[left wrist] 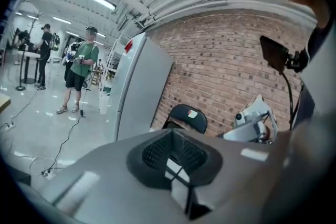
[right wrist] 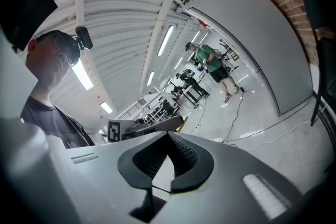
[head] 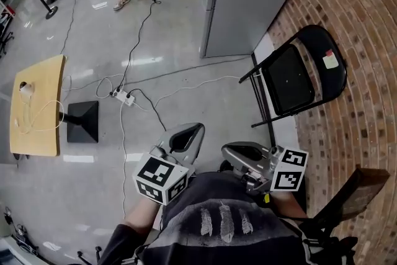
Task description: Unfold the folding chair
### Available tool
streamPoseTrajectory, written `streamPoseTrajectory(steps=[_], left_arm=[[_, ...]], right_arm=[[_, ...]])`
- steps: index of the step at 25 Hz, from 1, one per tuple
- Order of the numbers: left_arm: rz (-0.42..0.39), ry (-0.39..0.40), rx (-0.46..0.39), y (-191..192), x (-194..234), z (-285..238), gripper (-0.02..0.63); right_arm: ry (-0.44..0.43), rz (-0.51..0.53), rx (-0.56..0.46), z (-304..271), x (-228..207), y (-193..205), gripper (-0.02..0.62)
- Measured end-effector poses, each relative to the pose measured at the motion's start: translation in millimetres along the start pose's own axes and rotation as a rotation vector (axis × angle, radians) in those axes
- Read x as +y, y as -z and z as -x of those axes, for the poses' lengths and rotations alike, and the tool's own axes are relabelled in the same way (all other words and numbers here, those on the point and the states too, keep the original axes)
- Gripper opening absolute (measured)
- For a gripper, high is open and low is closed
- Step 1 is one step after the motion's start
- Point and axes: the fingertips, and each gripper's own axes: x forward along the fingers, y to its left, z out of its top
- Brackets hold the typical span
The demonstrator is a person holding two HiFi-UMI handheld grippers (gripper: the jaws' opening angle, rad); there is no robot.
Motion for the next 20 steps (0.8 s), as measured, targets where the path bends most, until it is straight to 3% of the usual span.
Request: streamPoseTrajectory(steps=[9,15,20], left_arm=[[0.065,0.067,0.005,9.0,61.9,28.3,0.002],[0.042,0.094,0.002,1.6,67.2,25.6,0.002],[0.038,0.069,0.021,-1.3,55.5,20.8,0.002]], right_arm=[[0.134,0.027,0.09,-62.5,9.8,12.9,0.002],[0.11,0.07,0.096,-75.3,16.8,10.7,0.002],[0.077,0.034,0.086,-69.5,7.9,3.2,0.002]])
